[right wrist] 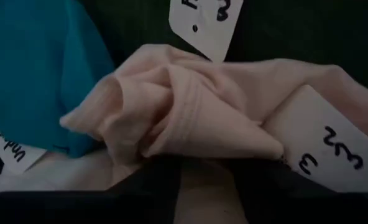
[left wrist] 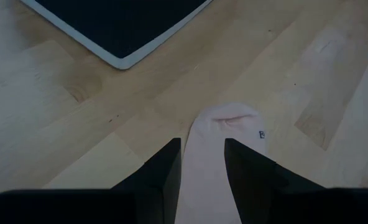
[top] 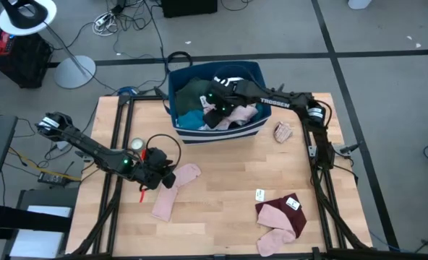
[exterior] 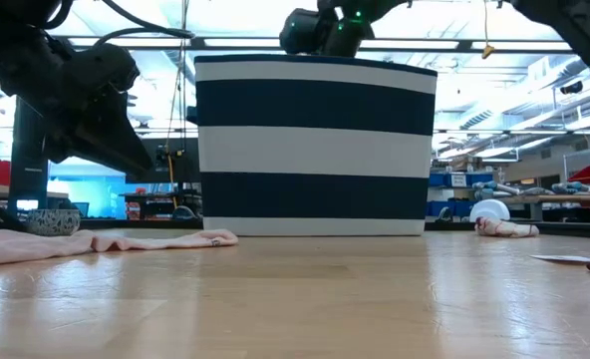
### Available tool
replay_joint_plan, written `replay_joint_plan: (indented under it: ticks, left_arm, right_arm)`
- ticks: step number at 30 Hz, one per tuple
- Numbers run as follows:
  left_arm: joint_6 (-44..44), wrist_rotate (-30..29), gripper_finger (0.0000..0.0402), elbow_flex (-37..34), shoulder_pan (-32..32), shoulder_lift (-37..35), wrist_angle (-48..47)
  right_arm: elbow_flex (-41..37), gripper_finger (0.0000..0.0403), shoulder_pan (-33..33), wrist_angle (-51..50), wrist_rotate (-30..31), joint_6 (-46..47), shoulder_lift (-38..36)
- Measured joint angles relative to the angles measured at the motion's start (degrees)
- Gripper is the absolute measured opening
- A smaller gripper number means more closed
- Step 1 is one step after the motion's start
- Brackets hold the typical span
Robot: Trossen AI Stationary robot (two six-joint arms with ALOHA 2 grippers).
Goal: Sort clothes
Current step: Put the pink underwear into the blue laundry bin, then put the pink sock into the blue laundry bin
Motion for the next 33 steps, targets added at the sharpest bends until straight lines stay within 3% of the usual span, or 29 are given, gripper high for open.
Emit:
replay_joint_plan:
  ticks: [5, 10, 17, 26, 33]
  left_arm:
    - [1.2, 0.2, 0.0128, 0.0, 0.0, 0.0, 0.5]
    - [1.4, 0.2, 0.0128, 0.0, 0.0, 0.0, 0.5]
    - [2.8, 3.2, 0.0128, 0.0, 0.0, 0.0, 0.6]
    - [9.9, 10.5, 0.0128, 0.0, 0.0, 2.4, 1.2]
    - [16.3, 15.0, 0.0128, 0.0, 0.0, 9.8, 2.1]
  right_arm:
    - [-0.1, 0.0180, -1.2, -0.4, -3.8, -1.4, -1.8]
    - [-0.1, 0.0185, -1.1, -0.7, -4.1, -2.6, -9.6]
    - [-0.1, 0.0184, 1.7, -2.0, 3.2, -5.5, -23.4]
    - [-0.1, 0.0185, 9.9, -12.1, 4.8, -3.9, -37.2]
    - [-0.1, 0.0185, 19.8, -19.3, 17.3, 3.5, -43.0]
